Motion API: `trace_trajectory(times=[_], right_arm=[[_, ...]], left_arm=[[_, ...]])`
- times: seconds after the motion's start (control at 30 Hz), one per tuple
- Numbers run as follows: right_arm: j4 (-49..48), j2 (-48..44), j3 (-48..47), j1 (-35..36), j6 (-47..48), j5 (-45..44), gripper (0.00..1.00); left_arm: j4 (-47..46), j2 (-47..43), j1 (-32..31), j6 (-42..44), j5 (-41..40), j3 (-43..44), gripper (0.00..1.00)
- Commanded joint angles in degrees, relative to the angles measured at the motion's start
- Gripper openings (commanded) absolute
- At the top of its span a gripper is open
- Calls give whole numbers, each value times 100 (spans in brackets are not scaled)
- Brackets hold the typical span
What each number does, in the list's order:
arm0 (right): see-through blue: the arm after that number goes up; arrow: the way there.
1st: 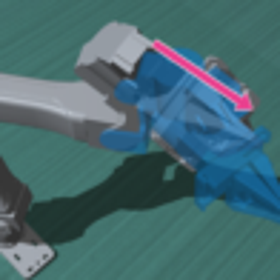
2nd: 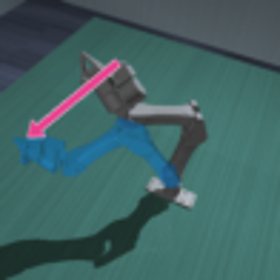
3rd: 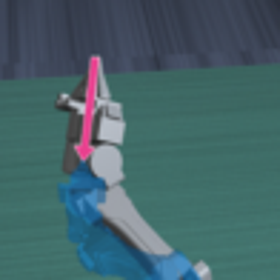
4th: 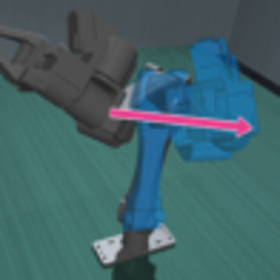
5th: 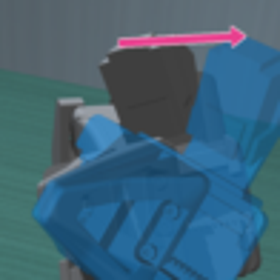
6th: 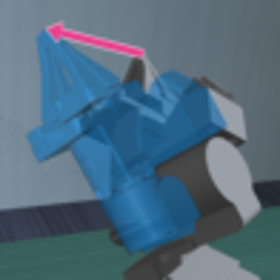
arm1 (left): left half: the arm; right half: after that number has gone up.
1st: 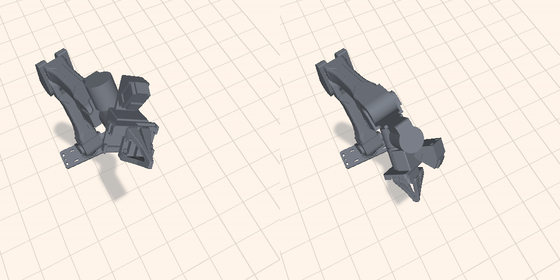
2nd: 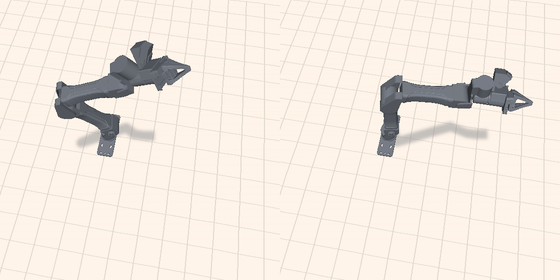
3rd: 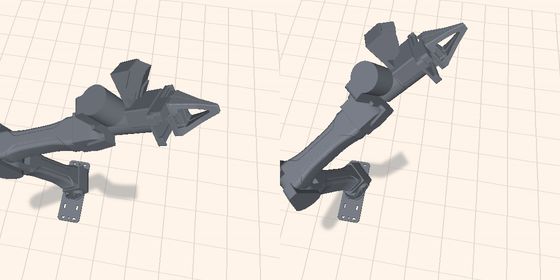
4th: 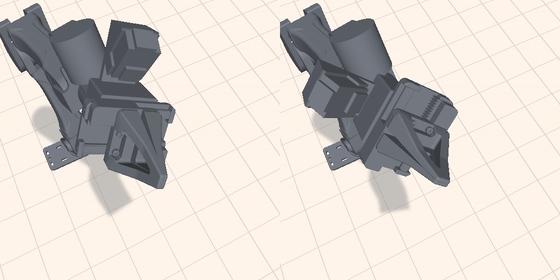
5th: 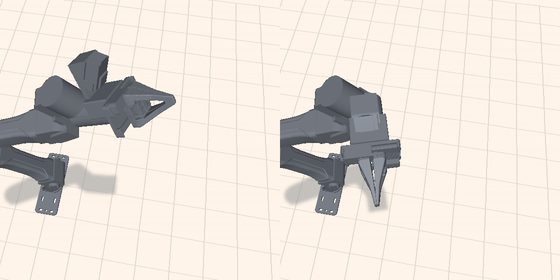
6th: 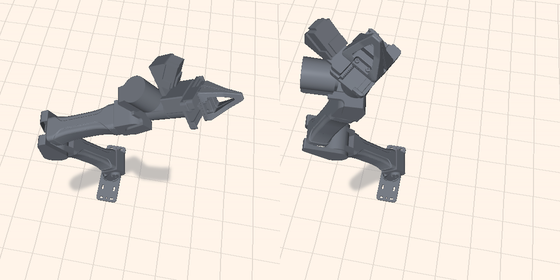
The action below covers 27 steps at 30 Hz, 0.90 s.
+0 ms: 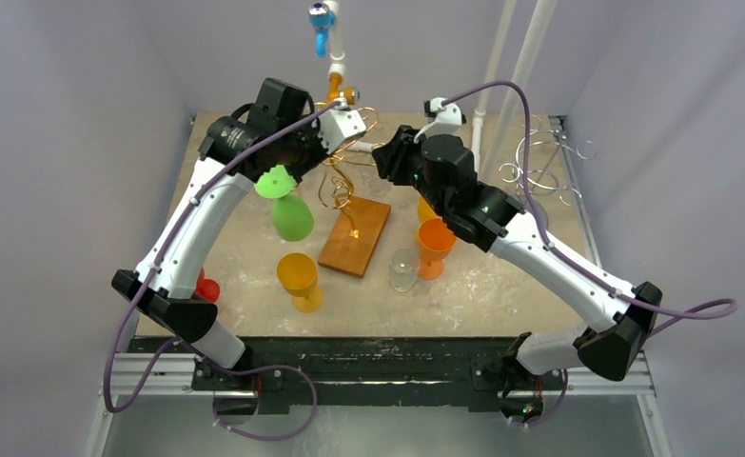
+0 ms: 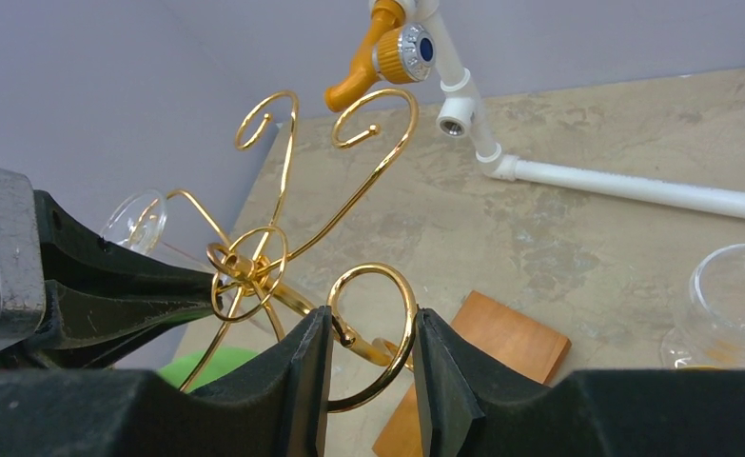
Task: Place the wine glass upside down on the wine glass rack
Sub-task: Adjust the wine rack at the center of the board.
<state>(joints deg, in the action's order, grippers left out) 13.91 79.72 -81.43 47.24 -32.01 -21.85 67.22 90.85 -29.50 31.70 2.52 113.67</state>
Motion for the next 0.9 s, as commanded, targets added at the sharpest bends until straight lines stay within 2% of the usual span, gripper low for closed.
trace_trajectory(times=[0.0,0.73,0.87], right_arm=[[1418,445,662,224,60,486,12],[1226,183,1373,224,-47,453,8],[1134,245,1265,224,-29,570,8]], left_arm=[[-1001,-227,-47,-522,-711,477,0],[-1299,-322,-109,-685,-429,899,0],[-1400,-338,-118,-610,-614,752,0]])
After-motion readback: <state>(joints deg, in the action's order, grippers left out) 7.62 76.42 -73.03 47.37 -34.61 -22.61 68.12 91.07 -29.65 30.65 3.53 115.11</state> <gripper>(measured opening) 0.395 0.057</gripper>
